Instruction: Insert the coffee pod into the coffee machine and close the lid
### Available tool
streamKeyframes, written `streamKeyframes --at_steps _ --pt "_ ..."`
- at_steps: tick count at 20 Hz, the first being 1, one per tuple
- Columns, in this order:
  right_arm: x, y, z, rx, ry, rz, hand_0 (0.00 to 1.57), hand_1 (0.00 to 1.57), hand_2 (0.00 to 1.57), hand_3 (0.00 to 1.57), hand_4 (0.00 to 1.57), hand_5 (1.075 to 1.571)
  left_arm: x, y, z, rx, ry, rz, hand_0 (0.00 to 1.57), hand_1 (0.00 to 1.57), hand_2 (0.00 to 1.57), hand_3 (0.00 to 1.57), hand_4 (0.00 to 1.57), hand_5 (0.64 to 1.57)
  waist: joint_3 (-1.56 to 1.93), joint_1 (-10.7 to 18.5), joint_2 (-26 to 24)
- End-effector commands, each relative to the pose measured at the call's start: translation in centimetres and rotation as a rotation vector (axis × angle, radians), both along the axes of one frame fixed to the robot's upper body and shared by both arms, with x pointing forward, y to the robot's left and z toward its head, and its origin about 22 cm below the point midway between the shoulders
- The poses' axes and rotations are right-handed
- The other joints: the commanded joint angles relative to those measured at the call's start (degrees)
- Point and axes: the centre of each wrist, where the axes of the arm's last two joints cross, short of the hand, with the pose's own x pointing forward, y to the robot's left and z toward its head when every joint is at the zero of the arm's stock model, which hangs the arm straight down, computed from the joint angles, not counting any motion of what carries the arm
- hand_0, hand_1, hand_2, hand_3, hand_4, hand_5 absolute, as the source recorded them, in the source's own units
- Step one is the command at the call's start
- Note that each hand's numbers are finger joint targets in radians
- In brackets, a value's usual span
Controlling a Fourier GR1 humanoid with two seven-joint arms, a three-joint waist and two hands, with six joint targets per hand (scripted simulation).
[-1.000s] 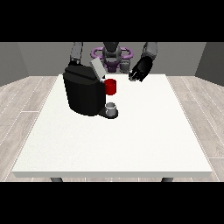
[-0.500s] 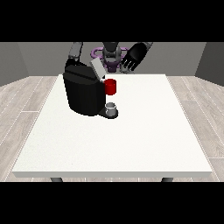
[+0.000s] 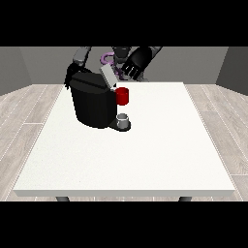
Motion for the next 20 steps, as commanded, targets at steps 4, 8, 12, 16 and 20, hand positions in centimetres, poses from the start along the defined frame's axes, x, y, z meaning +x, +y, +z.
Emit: streamKeyframes --at_steps 4,8,12,16,20 --pt "1.1 2.2 3.9 0.022 -0.090 -0.004 0.00 0.00 0.00 0.00 0.26 1.571 0.1 1.9 3.8 -0.013 -0.080 0.029 1.27 1.27 1.30 1.26 0.47 1.571 -0.02 -2.4 5.1" --pt "1.9 -0.5 3.9 0.028 -0.087 -0.012 0.00 0.00 0.00 0.00 0.00 1.571 0.5 -1.0 3.1 -0.001 -0.046 0.002 1.20 1.20 1.29 1.25 0.49 1.571 0.02 -2.3 5.1" --pt "1.3 -1.1 2.6 0.026 -0.081 -0.046 0.00 0.00 0.00 0.00 0.15 1.571 0.2 1.3 3.5 0.010 -0.062 -0.012 1.17 1.17 1.24 1.22 0.46 1.571 0.01 -1.4 6.8" --pt "2.0 -2.0 3.2 0.006 -0.074 -0.062 0.00 0.00 0.00 0.00 0.00 1.571 0.5 -0.3 2.3 0.020 -0.039 -0.024 1.26 1.26 1.29 1.23 0.43 1.571 0.01 -0.3 6.3" --pt "1.7 -2.5 2.0 0.021 -0.051 -0.068 0.00 0.00 0.00 0.00 0.19 1.571 0.6 -2.3 0.4 0.011 -0.035 -0.043 1.21 1.21 1.25 1.22 0.43 1.571 0.02 0.0 5.5"
